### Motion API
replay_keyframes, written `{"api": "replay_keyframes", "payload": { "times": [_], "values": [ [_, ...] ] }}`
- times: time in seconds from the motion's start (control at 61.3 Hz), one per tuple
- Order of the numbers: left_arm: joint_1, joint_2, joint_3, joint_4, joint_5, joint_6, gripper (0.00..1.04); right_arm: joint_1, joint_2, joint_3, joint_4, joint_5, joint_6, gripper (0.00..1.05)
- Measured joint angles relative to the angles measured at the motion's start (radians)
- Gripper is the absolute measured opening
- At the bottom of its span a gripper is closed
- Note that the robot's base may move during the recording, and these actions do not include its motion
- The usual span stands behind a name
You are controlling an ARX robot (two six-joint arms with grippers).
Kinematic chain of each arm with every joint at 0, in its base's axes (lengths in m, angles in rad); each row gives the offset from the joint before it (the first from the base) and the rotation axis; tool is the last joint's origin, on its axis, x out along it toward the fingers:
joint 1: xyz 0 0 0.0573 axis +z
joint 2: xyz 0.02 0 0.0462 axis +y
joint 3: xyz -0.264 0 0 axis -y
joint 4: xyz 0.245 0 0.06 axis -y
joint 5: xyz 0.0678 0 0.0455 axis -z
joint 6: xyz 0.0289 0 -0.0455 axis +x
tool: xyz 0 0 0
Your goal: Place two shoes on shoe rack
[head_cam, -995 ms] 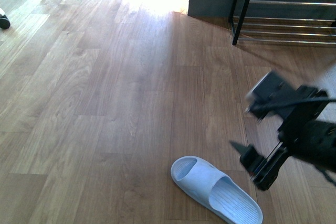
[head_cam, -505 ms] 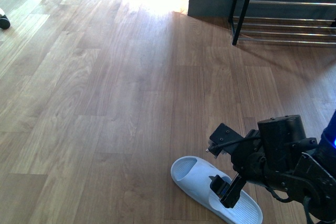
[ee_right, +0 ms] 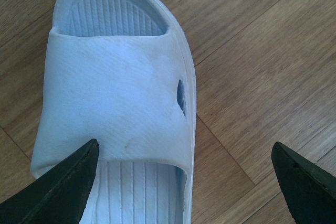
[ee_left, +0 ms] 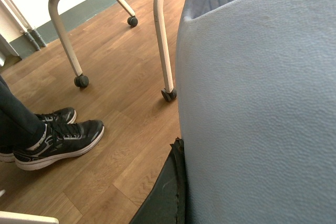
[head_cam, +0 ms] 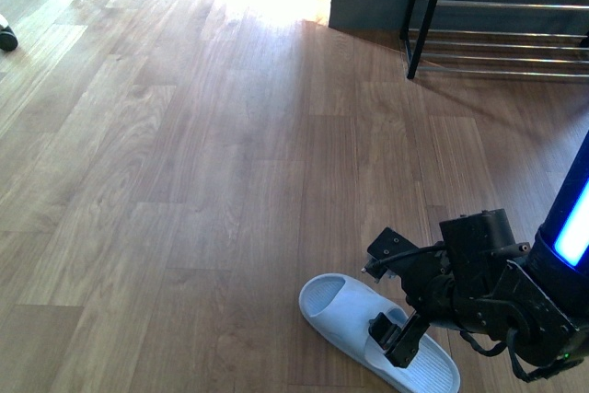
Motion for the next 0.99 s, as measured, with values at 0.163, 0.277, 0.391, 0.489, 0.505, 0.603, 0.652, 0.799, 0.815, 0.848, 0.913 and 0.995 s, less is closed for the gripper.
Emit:
{"api": "replay_keyframes", "payload": {
  "times": [0.163, 0.277, 0.391, 0.489, 0.505, 0.603, 0.652, 0.799, 0.815, 0.848, 0.913, 0.995],
  "values": [
    [0.000, 0.000, 0.000, 0.000, 0.000, 0.000, 0.02, 0.005, -0.039, 0.002, -0.045, -0.028, 0.040, 0.96],
    [0.000, 0.000, 0.000, 0.000, 0.000, 0.000, 0.02, -0.022, -0.070, -0.027, -0.032, -0.064, 0.040, 0.96],
    [0.000, 0.000, 0.000, 0.000, 0.000, 0.000, 0.02, -0.067, -0.083, -0.060, -0.025, -0.078, 0.029, 0.96],
    [0.000, 0.000, 0.000, 0.000, 0.000, 0.000, 0.02, -0.108, -0.076, -0.072, -0.032, -0.075, -0.011, 0.96],
    [0.000, 0.000, 0.000, 0.000, 0.000, 0.000, 0.02, -0.112, -0.072, -0.072, -0.032, -0.074, -0.014, 0.96],
    [0.000, 0.000, 0.000, 0.000, 0.000, 0.000, 0.02, -0.129, -0.036, -0.055, -0.032, -0.059, -0.066, 0.96],
    [0.000, 0.000, 0.000, 0.000, 0.000, 0.000, 0.02, -0.129, -0.013, -0.044, -0.015, -0.050, -0.080, 0.96],
    [0.000, 0.000, 0.000, 0.000, 0.000, 0.000, 0.02, -0.115, 0.037, -0.020, 0.007, -0.046, -0.088, 0.96],
    [0.000, 0.000, 0.000, 0.000, 0.000, 0.000, 0.02, -0.111, 0.042, -0.017, 0.012, -0.047, -0.085, 0.96],
    [0.000, 0.000, 0.000, 0.000, 0.000, 0.000, 0.02, -0.108, 0.047, -0.013, 0.018, -0.047, -0.082, 0.96],
    [0.000, 0.000, 0.000, 0.000, 0.000, 0.000, 0.02, -0.097, 0.056, 0.004, 0.021, -0.046, -0.072, 0.96],
    [0.000, 0.000, 0.000, 0.000, 0.000, 0.000, 0.02, -0.075, 0.074, 0.048, 0.032, -0.044, -0.042, 0.96]
  ]
}}
